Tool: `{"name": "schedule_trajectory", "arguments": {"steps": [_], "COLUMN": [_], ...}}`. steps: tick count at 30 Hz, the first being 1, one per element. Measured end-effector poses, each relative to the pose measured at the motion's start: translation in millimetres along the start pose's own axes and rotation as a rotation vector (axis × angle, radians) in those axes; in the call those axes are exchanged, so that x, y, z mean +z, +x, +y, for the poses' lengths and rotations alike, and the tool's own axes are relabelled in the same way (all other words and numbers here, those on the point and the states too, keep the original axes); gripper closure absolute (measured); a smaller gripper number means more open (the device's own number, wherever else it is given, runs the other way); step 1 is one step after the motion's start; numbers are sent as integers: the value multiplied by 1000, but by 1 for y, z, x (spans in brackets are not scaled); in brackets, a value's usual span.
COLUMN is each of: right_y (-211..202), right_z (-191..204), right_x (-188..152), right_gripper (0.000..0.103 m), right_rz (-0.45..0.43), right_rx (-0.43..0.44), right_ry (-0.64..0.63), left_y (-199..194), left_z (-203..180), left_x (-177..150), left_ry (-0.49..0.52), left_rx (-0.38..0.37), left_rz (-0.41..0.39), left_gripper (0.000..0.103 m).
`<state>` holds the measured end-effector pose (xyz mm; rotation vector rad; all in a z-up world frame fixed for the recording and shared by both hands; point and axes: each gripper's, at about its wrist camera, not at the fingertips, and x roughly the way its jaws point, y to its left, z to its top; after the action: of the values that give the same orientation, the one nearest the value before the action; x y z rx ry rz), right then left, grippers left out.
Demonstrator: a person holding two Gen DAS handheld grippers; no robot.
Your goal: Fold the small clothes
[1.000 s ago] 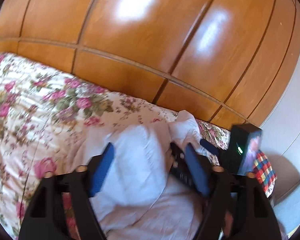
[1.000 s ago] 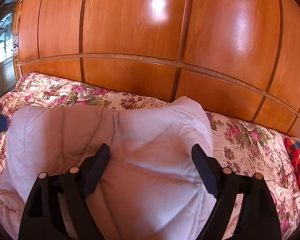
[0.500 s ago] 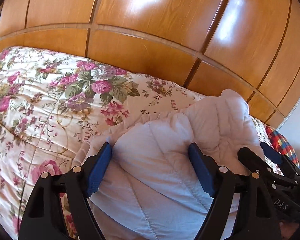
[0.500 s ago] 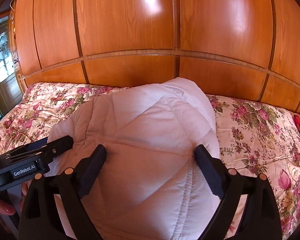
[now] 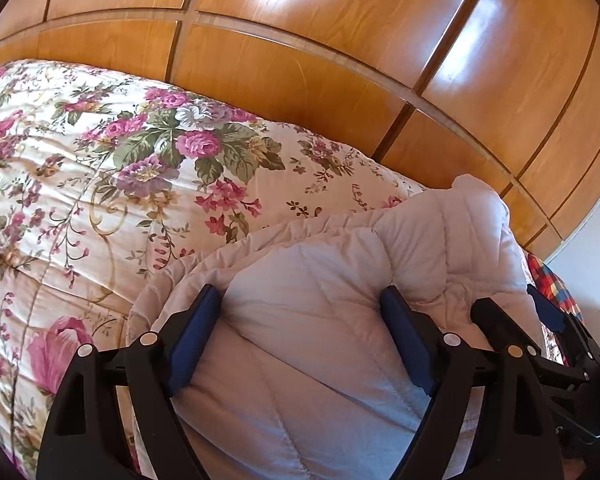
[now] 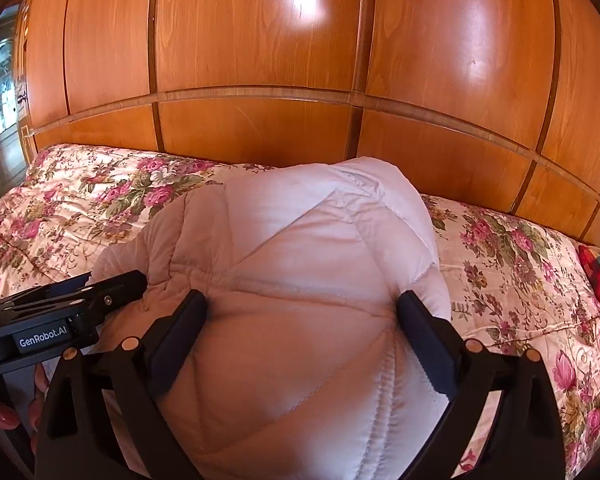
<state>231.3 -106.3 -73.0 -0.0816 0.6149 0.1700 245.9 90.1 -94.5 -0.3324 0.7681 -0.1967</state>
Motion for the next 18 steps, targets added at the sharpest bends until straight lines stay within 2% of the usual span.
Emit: {"name": "schedule_trajectory", "arguments": {"steps": [10,18], "right_y": [6,-6], "right_z": [1,-2], "right_x": [-4,-3], "right_gripper": [6,6], "right_rz": [-12,3], "right_rx": [-10,23], "right_ry": [-8,-19], "left_y": [0,-38], "left_z": [1,-5], "left_x": [-1,-9], "left_ry": [-7,30], "left_rx": [5,47], "left_rz": [-4,-34], "left_gripper": [20,20]}}
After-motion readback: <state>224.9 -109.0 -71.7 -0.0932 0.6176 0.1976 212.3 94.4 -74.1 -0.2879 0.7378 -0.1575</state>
